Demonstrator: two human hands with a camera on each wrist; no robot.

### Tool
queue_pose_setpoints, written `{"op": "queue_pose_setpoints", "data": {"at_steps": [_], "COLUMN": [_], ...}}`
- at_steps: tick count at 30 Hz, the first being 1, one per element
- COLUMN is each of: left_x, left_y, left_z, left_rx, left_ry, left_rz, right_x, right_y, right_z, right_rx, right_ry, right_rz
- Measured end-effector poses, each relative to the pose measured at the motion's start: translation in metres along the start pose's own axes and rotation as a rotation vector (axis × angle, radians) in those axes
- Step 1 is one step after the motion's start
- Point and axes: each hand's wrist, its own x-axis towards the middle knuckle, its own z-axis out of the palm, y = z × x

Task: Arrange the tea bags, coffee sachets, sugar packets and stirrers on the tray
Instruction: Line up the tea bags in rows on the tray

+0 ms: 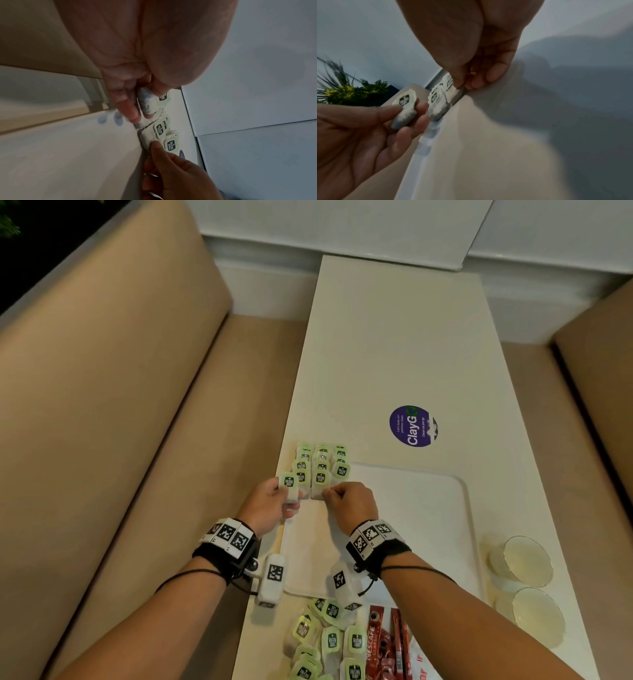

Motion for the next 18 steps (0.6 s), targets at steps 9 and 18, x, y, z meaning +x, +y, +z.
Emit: {"op": "queue_pose_setpoints", "data": {"at_steps": [9, 18], "left_x": [-0.001, 0.005], "left_y": [0.001, 0.001], "left_z": [0.006, 0.012], "left_rx": [0.042, 0.107], "left_ry": [-0.013, -0.113], "left_rz": [0.035, 0.112], "right_x": [-0.001, -0.022], "right_y": [-0.002, -0.003], "right_z": [-0.002, -0.004], "right_rx": [0.138, 0.320], "right_ry": [0.082, -0.105], "right_rz": [0.067, -0.190]}}
